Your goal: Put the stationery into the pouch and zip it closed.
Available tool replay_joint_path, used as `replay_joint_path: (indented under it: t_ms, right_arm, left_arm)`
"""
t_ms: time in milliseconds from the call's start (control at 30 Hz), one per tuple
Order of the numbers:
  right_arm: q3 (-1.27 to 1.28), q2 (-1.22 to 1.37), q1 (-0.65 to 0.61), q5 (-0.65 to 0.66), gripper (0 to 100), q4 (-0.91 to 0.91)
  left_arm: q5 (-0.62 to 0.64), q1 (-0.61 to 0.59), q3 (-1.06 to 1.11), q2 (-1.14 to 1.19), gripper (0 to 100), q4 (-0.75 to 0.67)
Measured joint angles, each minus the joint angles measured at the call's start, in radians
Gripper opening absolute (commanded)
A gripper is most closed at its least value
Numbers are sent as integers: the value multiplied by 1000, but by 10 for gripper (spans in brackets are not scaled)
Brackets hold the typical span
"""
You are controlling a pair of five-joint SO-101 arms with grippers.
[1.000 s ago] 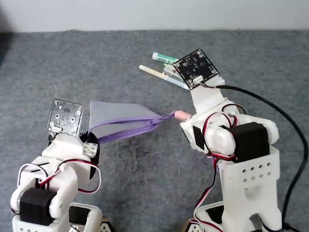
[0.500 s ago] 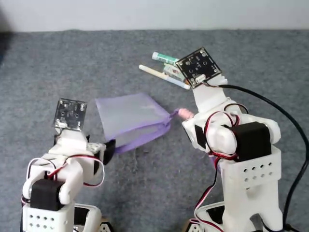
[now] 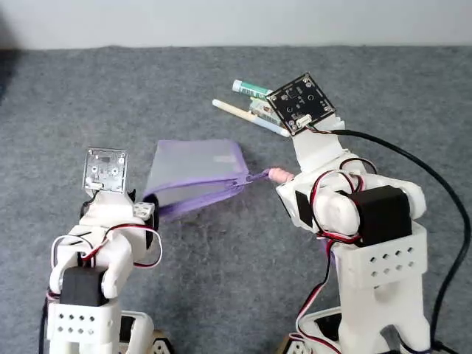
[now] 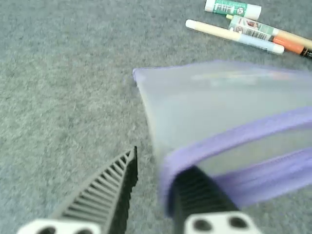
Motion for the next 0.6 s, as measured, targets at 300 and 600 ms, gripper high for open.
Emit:
replay_joint_path:
  t_ms: [300, 600]
  right_arm:
    - [2, 0, 0, 0, 78, 0]
    - [-3, -106, 9, 0, 212, 0]
  left_arm:
    - [-2, 2, -132, 0, 12, 184]
    - [2, -3, -204, 0, 12, 350]
